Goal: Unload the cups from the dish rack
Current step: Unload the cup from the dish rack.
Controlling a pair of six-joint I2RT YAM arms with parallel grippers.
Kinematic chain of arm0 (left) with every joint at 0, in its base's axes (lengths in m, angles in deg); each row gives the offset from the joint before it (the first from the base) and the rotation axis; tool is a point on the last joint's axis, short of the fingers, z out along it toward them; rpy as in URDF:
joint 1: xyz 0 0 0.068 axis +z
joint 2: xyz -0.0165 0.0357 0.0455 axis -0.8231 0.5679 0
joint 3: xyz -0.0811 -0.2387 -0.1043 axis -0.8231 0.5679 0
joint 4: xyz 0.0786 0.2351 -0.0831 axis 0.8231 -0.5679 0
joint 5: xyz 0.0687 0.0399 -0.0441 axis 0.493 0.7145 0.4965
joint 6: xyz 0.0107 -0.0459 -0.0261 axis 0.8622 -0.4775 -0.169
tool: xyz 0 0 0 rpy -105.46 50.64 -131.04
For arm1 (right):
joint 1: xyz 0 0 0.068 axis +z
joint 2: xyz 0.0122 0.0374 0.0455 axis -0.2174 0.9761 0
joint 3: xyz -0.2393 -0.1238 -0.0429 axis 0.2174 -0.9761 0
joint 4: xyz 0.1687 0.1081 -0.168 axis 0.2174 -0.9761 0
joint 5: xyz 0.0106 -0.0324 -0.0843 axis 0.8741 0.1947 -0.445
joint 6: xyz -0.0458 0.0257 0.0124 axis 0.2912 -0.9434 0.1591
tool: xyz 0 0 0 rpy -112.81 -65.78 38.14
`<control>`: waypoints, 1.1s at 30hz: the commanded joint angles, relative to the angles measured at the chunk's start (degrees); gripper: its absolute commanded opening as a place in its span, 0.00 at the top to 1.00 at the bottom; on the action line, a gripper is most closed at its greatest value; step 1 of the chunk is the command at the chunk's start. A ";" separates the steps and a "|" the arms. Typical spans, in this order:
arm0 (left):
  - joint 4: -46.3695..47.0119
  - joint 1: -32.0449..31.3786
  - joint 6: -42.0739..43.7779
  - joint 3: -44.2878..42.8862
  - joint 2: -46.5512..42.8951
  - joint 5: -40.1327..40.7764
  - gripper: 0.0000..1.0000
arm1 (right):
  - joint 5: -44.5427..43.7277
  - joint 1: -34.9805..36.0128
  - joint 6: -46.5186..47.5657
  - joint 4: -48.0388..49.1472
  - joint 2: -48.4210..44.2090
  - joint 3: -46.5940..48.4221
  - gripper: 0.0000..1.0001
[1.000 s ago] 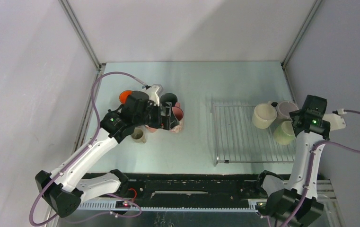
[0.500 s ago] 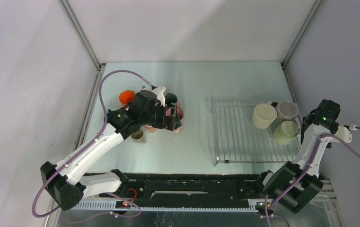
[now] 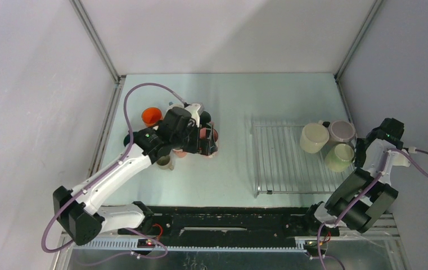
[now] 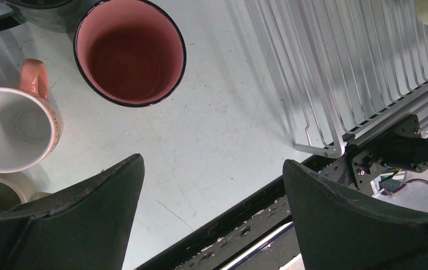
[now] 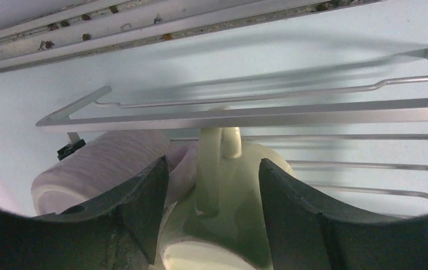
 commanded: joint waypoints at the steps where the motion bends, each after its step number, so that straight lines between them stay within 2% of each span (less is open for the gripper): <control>1: 0.56 -0.78 -0.03 -4.77 1.07 0.54 0.00 | 2.31 -0.40 2.24 2.67 1.33 0.00 0.33; 7: 1.27 -1.08 -0.77 -4.54 1.66 0.45 0.00 | 3.27 -0.45 4.02 3.06 2.24 -0.01 0.38; 16: 1.68 -1.14 -0.97 -3.95 1.36 0.62 0.00 | 3.19 -0.43 5.59 3.63 3.63 -0.88 0.39; 25: 2.04 -1.16 -1.10 -3.34 1.03 0.80 0.00 | 4.54 -0.42 6.26 5.21 5.25 -2.46 0.52; 33: 2.24 -1.18 -1.06 -3.03 0.85 0.90 0.00 | 4.98 -0.30 7.33 4.42 2.72 -2.89 0.66</control>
